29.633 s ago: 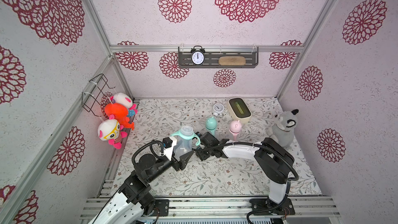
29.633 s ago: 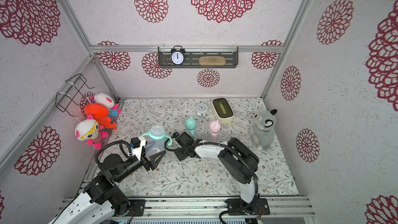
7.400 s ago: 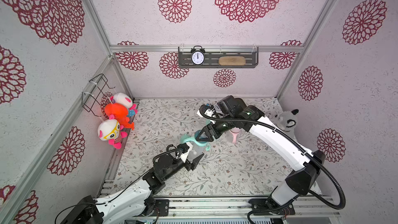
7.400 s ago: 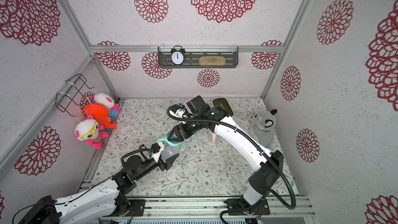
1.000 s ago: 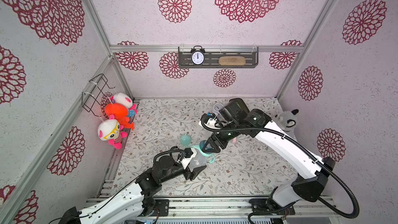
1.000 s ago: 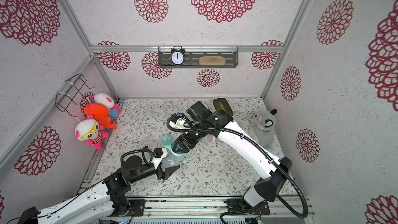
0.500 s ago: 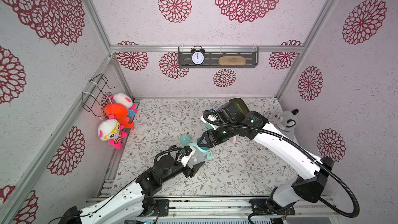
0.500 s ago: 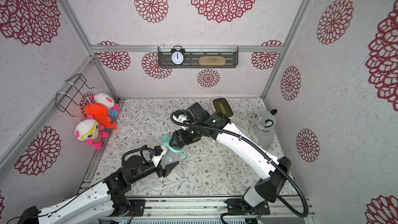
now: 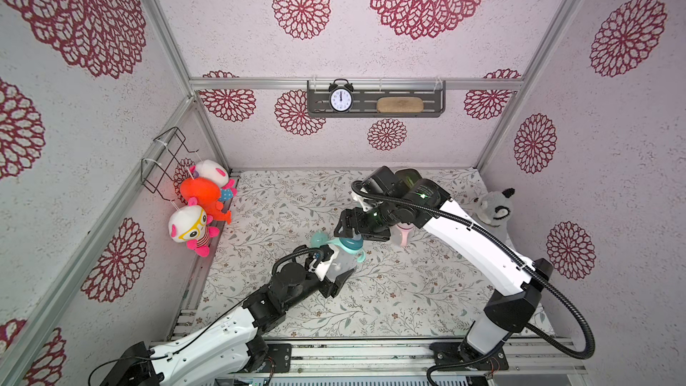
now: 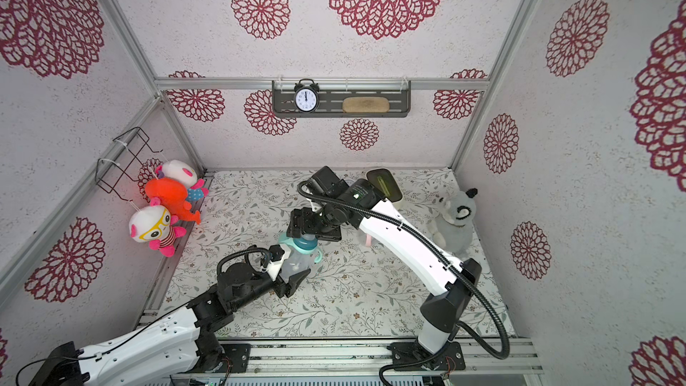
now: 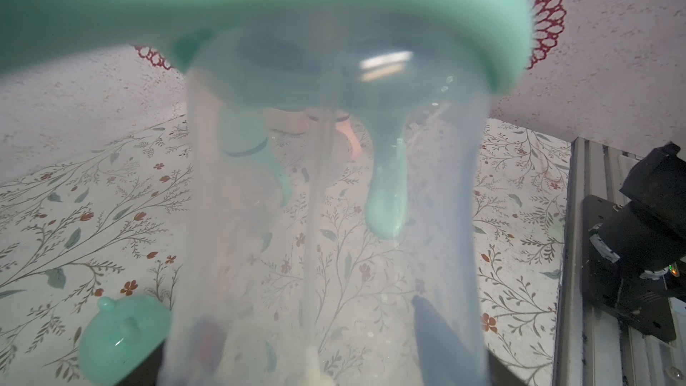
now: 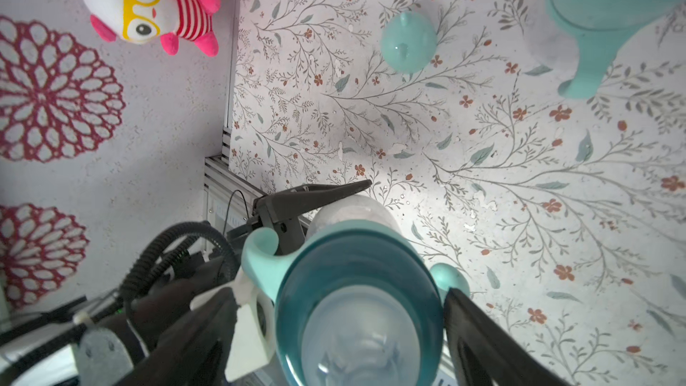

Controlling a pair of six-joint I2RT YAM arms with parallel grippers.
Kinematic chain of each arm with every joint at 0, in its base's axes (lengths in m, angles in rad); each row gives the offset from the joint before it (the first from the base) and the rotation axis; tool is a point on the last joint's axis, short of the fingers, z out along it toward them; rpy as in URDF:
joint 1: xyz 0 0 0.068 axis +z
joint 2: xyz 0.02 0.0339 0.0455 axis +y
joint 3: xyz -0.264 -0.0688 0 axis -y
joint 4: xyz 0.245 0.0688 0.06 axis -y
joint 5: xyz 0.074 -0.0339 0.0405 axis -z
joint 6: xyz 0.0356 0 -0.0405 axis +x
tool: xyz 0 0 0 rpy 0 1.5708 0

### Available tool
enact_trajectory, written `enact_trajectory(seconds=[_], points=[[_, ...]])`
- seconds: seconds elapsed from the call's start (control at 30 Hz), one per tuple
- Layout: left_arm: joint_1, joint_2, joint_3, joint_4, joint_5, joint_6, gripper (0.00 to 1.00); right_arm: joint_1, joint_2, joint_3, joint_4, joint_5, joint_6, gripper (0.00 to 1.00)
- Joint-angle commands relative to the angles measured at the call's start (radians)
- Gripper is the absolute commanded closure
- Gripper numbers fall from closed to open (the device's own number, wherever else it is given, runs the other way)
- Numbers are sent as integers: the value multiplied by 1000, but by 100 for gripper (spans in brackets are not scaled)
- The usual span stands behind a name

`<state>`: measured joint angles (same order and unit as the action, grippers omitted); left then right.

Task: Assemble the baby bottles
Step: Screw the nipple onto the baby bottle.

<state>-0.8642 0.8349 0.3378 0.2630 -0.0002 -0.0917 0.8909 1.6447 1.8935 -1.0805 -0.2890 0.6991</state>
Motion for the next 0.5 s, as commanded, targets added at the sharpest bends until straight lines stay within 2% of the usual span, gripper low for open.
enact_trajectory(seconds=[0.0, 0.07, 0.13, 0.23, 0.33, 0.47], points=[[-2, -47, 5, 22, 65, 28, 100, 6, -98, -51, 97, 32, -238, 9], [0, -74, 3, 0, 90, 20, 100, -6, -129, -84, 135, -46, -384, 6], [1, -96, -3, -7, 112, 12, 100, -13, -146, -100, 140, -54, -485, 5], [4, -127, -5, -23, 145, -3, 100, -30, -175, -152, 149, -166, -609, 5], [5, -153, -2, -48, 175, -17, 100, -41, -166, -159, 92, -230, -694, 6], [6, -163, 3, -61, 195, -24, 100, -50, -180, -191, 106, -327, -718, 9]])
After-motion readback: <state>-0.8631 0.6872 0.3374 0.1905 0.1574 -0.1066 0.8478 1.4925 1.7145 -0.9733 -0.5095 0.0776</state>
